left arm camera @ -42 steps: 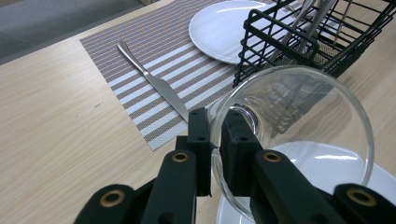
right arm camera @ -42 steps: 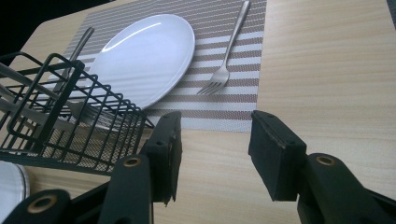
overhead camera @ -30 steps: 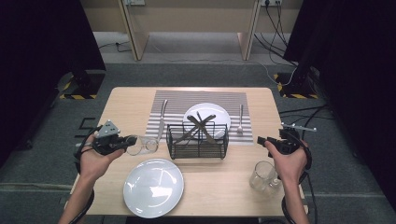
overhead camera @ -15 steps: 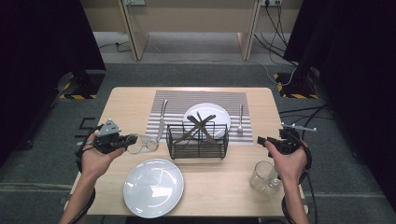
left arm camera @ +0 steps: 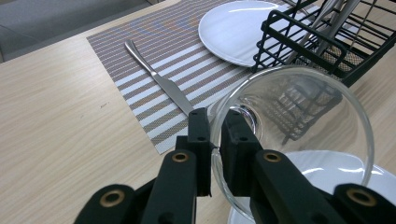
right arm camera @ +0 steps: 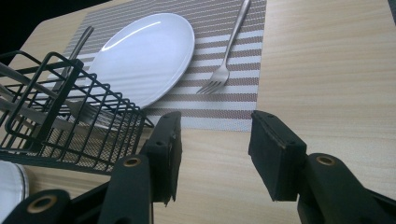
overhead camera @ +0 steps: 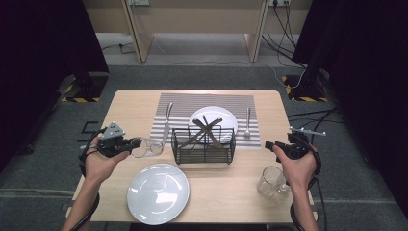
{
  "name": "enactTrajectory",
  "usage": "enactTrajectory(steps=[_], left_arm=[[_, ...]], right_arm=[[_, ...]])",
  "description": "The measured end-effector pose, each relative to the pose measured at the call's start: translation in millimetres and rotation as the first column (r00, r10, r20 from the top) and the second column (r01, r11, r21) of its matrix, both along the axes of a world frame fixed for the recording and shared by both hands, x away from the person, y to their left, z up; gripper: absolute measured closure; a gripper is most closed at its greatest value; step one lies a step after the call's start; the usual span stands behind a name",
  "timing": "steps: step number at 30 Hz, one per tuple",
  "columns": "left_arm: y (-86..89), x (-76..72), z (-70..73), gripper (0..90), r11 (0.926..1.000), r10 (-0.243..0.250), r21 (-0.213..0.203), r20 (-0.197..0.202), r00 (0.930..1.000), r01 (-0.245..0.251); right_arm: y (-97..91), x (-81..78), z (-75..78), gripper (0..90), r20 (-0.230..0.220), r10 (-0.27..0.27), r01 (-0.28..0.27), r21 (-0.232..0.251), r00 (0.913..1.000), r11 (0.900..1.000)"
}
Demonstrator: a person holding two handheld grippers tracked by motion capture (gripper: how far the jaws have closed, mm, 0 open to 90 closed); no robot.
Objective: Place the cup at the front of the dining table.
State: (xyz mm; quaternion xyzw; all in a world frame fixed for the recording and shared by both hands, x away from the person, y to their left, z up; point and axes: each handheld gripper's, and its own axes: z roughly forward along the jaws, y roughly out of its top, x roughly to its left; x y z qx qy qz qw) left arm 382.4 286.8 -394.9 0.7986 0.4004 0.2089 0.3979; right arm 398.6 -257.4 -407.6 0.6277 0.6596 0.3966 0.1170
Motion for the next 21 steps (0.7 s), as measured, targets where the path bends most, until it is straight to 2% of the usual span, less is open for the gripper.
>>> enactTrajectory(steps=[21], left_arm=[[-1.2,7.4,-2.5,82.6,0.9999,0.013,0.001,-0.001,0.9999,-0.013]], right_arm=[[-0.2,0.0,-0.5,53.6,-0.001,0.0,0.0,0.0,1.0,1.0]])
